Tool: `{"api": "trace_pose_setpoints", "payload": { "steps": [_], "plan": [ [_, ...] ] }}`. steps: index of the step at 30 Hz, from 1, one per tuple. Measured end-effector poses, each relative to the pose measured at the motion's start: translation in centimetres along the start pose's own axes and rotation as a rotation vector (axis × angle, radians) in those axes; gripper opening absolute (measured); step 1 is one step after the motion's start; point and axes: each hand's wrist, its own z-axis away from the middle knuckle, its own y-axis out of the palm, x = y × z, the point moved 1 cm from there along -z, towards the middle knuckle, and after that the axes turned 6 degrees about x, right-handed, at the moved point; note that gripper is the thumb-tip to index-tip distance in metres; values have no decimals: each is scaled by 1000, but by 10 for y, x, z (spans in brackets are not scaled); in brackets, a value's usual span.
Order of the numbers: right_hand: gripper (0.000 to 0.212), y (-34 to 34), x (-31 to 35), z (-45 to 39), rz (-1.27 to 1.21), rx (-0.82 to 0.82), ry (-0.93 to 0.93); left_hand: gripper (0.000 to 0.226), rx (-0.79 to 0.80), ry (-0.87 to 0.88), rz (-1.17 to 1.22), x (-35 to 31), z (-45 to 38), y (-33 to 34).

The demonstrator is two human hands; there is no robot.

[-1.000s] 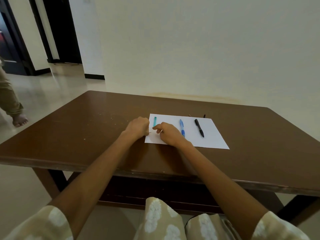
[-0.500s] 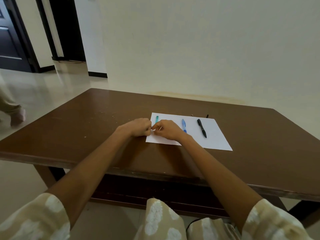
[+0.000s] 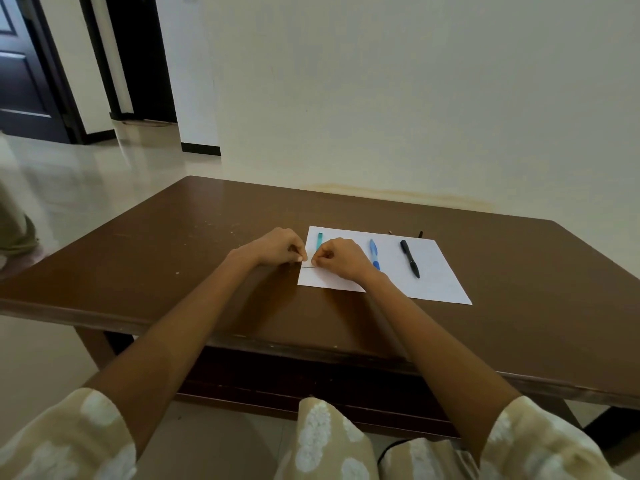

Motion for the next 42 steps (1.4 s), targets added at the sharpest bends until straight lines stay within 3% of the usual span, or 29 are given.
{"api": "trace_pose_setpoints", "payload": {
  "steps": [4, 11, 21, 34, 38, 42],
  "plan": [
    [30, 0, 1, 2, 29, 9, 0, 15, 14, -15, -34, -5, 1, -2],
    [33, 1, 0, 2, 48, -22, 14, 10, 82, -59, -292, -25, -10, -2],
    [31, -4, -2, 3, 5, 56, -38, 22, 213, -52, -504, -32, -11, 1],
    [30, 4, -5, -2, 7, -56, -42, 16, 169, -6, -341, -25, -6, -2],
    [27, -2, -4, 3, -71, -69, -39, 23, 46, 16, -64, -19, -1, -9],
    [24, -12, -2, 15, -176, -126, -45, 18, -155, 21, 38, -25, -5, -3]
  ]
}}
